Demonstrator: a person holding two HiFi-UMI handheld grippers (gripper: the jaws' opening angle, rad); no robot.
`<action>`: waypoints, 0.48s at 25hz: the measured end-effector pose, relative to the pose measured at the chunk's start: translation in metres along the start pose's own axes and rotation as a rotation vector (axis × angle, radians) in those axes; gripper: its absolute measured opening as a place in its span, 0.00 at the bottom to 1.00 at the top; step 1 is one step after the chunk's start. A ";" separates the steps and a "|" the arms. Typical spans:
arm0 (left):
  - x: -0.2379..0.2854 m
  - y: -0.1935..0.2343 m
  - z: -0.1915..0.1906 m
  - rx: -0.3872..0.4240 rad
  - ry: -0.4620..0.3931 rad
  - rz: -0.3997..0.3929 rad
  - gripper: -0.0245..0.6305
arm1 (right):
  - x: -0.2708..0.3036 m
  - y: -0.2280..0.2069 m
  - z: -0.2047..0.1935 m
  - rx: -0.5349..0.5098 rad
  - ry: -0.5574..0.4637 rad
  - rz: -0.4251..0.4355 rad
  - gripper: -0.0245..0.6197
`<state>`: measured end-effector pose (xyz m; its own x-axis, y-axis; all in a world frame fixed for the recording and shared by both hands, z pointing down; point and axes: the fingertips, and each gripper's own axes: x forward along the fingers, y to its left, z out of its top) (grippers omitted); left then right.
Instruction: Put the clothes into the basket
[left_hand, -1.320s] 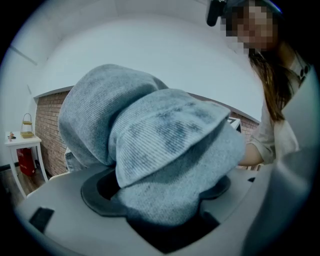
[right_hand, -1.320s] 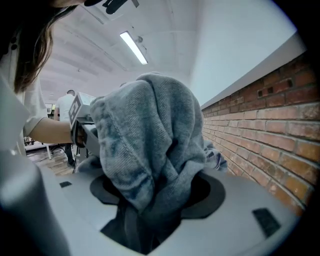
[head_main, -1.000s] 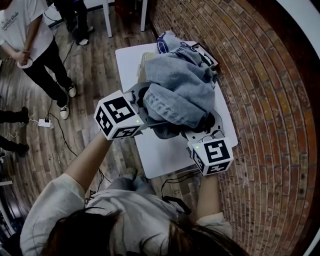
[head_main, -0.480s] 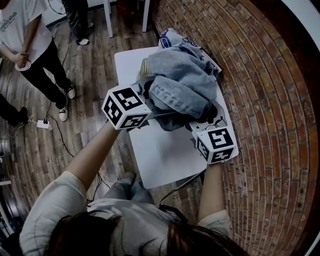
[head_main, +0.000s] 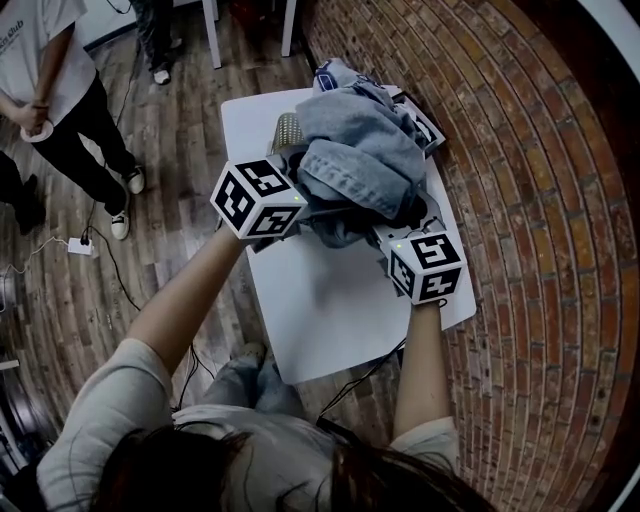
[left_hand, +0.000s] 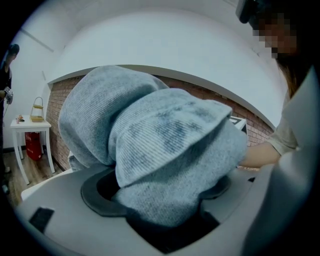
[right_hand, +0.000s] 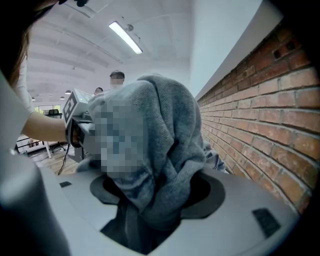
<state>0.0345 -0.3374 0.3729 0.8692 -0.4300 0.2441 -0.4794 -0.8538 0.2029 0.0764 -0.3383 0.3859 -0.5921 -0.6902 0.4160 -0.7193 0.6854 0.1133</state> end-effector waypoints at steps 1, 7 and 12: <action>0.003 0.003 -0.002 -0.009 0.007 0.001 0.64 | 0.003 -0.002 -0.003 0.006 0.007 0.000 0.49; 0.019 0.020 -0.019 -0.079 0.060 -0.004 0.64 | 0.019 -0.014 -0.021 0.053 0.064 0.001 0.49; 0.027 0.033 -0.028 -0.170 0.078 0.000 0.64 | 0.030 -0.022 -0.029 0.087 0.102 0.008 0.50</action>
<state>0.0384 -0.3692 0.4128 0.8606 -0.4002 0.3150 -0.4984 -0.7893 0.3586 0.0853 -0.3675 0.4224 -0.5607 -0.6546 0.5071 -0.7463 0.6648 0.0330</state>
